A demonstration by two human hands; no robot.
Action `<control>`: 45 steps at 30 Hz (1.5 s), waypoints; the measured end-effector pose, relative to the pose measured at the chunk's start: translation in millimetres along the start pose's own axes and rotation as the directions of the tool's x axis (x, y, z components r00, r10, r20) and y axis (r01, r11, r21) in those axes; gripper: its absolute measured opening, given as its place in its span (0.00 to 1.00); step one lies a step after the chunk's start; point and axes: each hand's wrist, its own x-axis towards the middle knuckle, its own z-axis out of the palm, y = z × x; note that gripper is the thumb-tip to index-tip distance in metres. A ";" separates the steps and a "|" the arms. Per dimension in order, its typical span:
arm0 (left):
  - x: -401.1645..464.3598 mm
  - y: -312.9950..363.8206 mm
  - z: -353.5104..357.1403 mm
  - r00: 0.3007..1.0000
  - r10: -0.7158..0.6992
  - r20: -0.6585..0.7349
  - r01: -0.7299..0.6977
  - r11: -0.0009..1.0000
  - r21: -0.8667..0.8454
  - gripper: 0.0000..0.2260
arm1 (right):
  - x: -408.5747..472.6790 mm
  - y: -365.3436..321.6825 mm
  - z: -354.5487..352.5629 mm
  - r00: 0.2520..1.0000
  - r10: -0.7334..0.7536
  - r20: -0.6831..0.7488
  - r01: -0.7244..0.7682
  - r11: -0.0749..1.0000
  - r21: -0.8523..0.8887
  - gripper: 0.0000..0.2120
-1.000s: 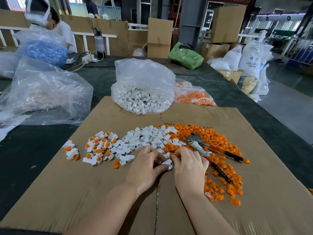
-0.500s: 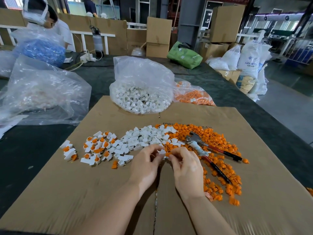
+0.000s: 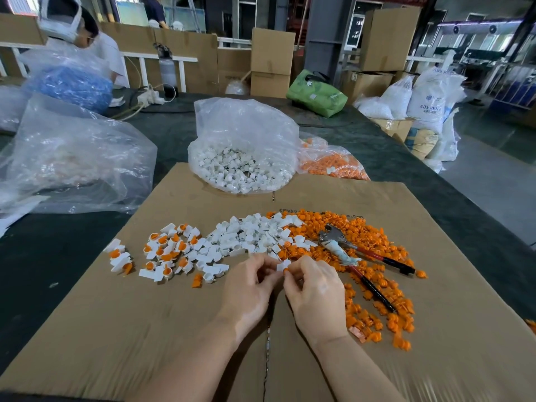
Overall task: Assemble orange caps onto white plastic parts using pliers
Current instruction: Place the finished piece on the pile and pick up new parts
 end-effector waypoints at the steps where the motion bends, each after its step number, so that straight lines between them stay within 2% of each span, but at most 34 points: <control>1: -0.1 -0.1 -0.1 1.000 -0.002 0.002 0.002 1.000 -0.002 0.06 | 0.0 0.2 -0.2 1.000 -0.001 0.005 0.001 1.000 0.006 0.11; 7: 2.5 -3.6 2.3 0.998 -0.039 -0.046 0.035 0.995 -0.091 0.11 | -0.1 -0.3 -1.9 0.999 0.023 0.033 -0.026 0.996 0.081 0.05; 13: 4.6 -8.6 2.2 0.995 -0.095 -0.014 0.089 0.971 -0.221 0.09 | 0.1 0.0 -3.1 0.998 -0.008 0.055 0.001 0.994 0.112 0.11; 16: 4.0 -8.8 1.1 0.998 -0.058 -0.005 0.056 0.980 -0.193 0.10 | 0.9 -0.9 -4.6 0.995 -0.031 0.097 0.018 0.991 0.135 0.13; 23: 4.0 -9.4 -0.4 1.000 -0.028 -0.002 0.027 0.986 -0.166 0.11 | 2.8 -1.8 -6.3 0.988 -0.019 0.150 -0.005 0.988 0.157 0.12; 31: 5.5 -11.0 1.7 0.999 -0.042 -0.027 0.037 0.982 -0.187 0.07 | 2.2 -1.0 -5.5 0.989 -0.031 0.146 0.011 0.991 0.135 0.11; 38: 7.6 -10.0 1.0 0.999 -0.028 -0.023 0.025 0.991 -0.133 0.06 | 2.8 0.2 -5.1 0.988 -0.041 0.150 0.023 0.993 0.116 0.10; 43: 10.2 -8.6 0.9 0.999 -0.041 -0.025 0.038 0.994 -0.106 0.04 | 1.8 2.3 -6.4 0.995 0.017 0.099 -0.031 0.990 0.136 0.13; 45: 10.7 -8.8 0.6 0.998 -0.059 -0.021 0.056 0.991 -0.124 0.05 | 3.4 8.6 -11.7 0.998 0.055 0.042 -0.058 0.995 0.075 0.14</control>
